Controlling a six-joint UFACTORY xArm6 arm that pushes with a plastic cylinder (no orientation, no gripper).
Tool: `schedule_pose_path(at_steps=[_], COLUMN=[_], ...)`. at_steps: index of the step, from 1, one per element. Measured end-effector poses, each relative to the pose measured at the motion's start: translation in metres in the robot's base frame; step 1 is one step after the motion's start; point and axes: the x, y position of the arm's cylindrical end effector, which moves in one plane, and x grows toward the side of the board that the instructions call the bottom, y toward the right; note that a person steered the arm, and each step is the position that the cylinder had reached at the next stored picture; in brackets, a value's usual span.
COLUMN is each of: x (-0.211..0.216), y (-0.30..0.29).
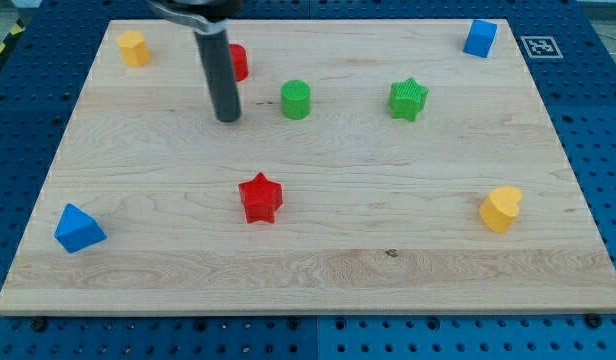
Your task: Push the green circle to the top center of the board
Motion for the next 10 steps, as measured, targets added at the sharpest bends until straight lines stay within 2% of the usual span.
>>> schedule_pose_path(at_steps=[2,5,7,9,10], x=[-0.016,-0.018,-0.070,-0.083,-0.102], y=[0.064,0.127,0.108,0.126,0.117])
